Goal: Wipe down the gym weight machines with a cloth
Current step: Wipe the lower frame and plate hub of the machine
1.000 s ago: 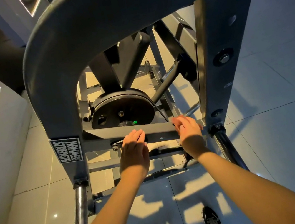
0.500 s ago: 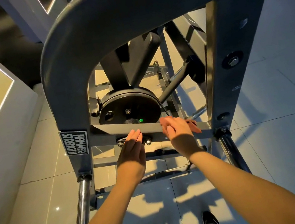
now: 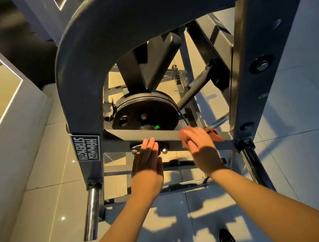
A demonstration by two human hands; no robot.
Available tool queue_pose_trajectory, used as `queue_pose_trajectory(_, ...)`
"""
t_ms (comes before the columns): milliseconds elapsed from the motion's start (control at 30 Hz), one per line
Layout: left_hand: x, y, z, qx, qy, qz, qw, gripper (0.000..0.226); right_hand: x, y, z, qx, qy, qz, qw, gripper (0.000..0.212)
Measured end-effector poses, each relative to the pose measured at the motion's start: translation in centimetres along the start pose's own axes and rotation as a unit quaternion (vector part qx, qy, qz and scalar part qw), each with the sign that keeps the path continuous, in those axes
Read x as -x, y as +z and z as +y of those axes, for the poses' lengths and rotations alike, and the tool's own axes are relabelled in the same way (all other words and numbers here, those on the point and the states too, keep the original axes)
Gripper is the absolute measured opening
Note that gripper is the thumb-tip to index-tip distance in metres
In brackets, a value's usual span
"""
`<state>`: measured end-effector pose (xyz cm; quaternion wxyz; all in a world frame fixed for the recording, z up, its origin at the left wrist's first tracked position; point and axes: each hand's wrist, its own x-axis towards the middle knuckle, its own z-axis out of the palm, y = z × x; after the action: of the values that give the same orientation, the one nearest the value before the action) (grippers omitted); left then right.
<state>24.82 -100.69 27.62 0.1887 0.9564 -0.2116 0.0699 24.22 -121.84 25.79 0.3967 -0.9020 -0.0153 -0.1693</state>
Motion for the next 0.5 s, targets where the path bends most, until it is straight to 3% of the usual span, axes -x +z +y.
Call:
queue_pose_trajectory(100, 0.1, 0.1, 0.4, -0.022, -0.001, -0.028, 0.999, 0.049, 2.1, -0.8, 2.8, -0.077, 0.155, 0.068, 0.983, 0.066)
queue_pose_trajectory(167, 0.0, -0.2, 0.8, -0.037, 0.004, -0.036, 0.999, 0.049, 1.1, -0.6, 2.0, -0.043, 0.185, 0.038, 0.981, 0.046)
queue_pose_trajectory(233, -0.4, -0.5, 1.5, -0.035, -0.010, -0.056, 0.998, 0.049, -0.4, 0.1, -0.7, -0.029, 0.130, 0.025, 0.991, 0.026)
queue_pose_trajectory(333, -1.3, -0.7, 2.7, -0.017, -0.059, -0.087, 0.994, 0.048, -1.4, 1.3, -5.2, -0.028, -0.017, -0.006, 0.999, 0.036)
queue_pose_trajectory(400, -1.9, -0.9, 3.2, -0.015, -0.090, -0.104, 0.990, 0.047, -1.2, 1.3, -5.2, -0.002, -0.051, -0.033, 0.998, 0.047)
queue_pose_trajectory(500, -2.3, -0.4, 4.0, -0.078, -0.066, -0.136, 0.985, 0.052, -0.7, 0.5, -1.5, 0.045, -0.054, -0.022, 0.997, 0.036)
